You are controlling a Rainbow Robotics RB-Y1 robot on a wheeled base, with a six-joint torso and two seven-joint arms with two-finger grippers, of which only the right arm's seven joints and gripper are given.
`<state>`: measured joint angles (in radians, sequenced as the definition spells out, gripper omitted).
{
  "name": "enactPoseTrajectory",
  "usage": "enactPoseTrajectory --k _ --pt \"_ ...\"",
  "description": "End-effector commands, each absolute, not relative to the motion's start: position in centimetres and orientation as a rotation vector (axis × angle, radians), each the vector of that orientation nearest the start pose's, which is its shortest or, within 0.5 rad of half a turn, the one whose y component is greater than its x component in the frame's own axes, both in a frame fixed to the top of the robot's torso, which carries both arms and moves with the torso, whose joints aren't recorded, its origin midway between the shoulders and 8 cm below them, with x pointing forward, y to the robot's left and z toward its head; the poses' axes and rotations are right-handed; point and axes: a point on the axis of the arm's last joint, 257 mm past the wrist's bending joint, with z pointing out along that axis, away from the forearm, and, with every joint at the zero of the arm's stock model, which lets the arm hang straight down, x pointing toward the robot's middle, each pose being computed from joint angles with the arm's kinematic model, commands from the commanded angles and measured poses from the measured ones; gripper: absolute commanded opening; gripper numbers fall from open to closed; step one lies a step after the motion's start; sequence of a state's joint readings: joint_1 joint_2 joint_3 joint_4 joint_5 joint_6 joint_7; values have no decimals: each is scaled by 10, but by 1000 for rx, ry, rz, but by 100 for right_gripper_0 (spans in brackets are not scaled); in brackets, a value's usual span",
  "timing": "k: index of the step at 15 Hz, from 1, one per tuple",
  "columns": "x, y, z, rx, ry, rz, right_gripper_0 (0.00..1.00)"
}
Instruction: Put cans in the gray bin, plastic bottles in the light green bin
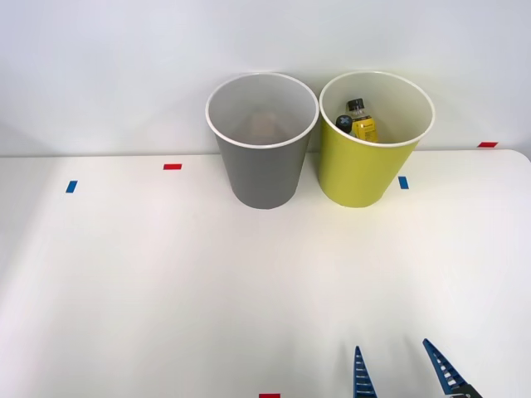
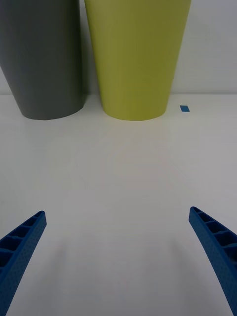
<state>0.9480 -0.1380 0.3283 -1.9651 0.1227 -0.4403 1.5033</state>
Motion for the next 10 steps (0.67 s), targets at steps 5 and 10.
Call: enactPoseTrajectory --k 5,10 --pt "261 -185 -288 -69 1653 62 100" --pt "261 -185 -288 -69 1653 62 100"
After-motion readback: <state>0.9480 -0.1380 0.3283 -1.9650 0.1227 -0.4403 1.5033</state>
